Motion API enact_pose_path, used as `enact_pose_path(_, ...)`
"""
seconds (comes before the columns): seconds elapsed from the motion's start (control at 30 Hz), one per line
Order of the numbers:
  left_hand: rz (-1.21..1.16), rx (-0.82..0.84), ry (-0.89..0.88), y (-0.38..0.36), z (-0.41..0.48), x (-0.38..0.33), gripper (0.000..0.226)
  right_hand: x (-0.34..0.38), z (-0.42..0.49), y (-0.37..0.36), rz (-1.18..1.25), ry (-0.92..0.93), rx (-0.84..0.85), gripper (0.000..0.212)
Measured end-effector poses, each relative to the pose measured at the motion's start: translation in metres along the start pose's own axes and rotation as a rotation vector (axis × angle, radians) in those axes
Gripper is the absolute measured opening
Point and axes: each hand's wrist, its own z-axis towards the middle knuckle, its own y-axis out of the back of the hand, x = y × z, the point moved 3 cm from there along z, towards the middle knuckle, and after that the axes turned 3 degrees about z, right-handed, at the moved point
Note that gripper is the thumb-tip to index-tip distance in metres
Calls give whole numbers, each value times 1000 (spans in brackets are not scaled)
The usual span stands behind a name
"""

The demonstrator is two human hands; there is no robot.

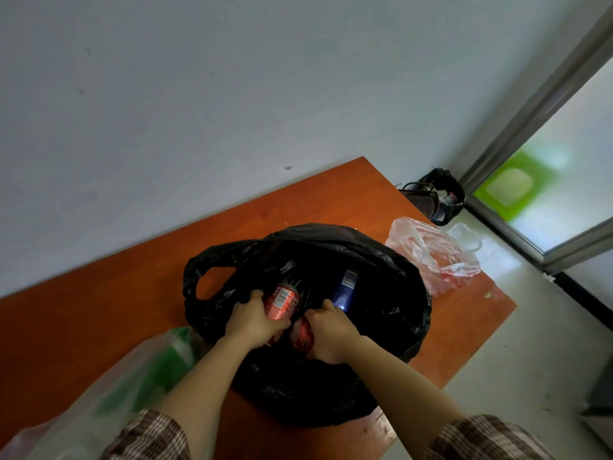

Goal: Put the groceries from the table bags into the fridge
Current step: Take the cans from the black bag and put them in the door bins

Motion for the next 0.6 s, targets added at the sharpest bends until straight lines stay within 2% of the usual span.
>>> enact_pose_path(0.17, -250, -40, 81, 5, -3, 4, 85, -21, -25, 18, 212, -41, -158, 70)
enact_pose_path(0.3, -565, -38, 44, 20, -20, -16, 74, -43, -58, 36, 496, -104, -265, 74)
enact_pose_path(0.43, -849, 77, -61, 39, -51, -67, 73, -57, -110, 74, 692, -47, -420, 72)
enact_pose_path(0.6, -895, 296, -327, 39, -102, -165, 84, -95, -202, 127, 883, 16, -627, 64)
